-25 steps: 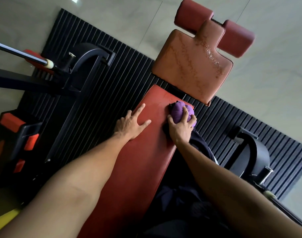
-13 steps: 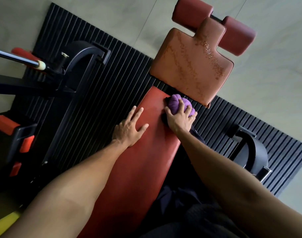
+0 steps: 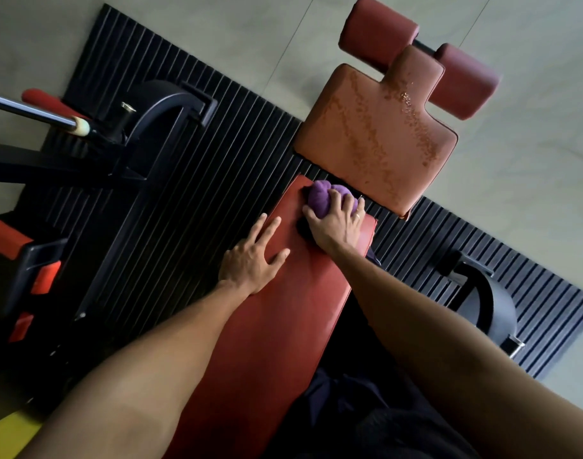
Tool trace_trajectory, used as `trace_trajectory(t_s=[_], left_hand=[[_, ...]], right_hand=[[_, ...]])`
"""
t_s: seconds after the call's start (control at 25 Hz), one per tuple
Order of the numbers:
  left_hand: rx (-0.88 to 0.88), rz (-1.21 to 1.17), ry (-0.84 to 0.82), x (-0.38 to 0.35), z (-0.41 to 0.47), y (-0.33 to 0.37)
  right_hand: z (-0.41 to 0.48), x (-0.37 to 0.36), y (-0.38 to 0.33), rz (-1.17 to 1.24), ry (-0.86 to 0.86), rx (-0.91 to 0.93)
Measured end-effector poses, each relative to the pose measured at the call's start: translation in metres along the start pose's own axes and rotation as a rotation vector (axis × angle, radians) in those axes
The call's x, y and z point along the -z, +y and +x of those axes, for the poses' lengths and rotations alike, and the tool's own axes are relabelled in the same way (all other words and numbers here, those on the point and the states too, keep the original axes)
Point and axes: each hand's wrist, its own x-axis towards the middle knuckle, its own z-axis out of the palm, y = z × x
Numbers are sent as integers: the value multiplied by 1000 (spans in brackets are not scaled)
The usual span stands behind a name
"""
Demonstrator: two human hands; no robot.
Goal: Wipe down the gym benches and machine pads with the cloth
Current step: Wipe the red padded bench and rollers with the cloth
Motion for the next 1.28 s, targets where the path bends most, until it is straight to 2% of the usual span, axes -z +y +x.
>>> trace_trajectory(t_s=[0.12,0.24,0.28,0.36,0.48,0.6,0.72,0.92,1.16,1.28], left_hand=[[9,-18,-1,-3,1,-2],[37,-19,-5,-3,2,-1],[44,-18,-2,-3,2,-1],[46,-27,-2,-1,1,1],[57,-32,-23,1,3,1],[90,-27,-40,-3,3,0],[94,-43,-25,-5,4,-1],[58,-52,-9,-4,1,0],[85,-48,-21,-3,3,0],[59,-68,-17,-5,4,-3]], right_hand=[[-7,-8,-19,9,-13,201],[-43,-1,25,-28,-1,466],[-48,2,44,-62,0,503],[-33,7,56,-83,3,396],[4,3,15,10,7,237],[13,-5,-28,-31,-83,411],[0,-1,-8,-123,-104,578],[-27,25,68,-134,-84,493],[4,-7,-6,-170,-112,543],[61,3,-22,-174,-144,344]])
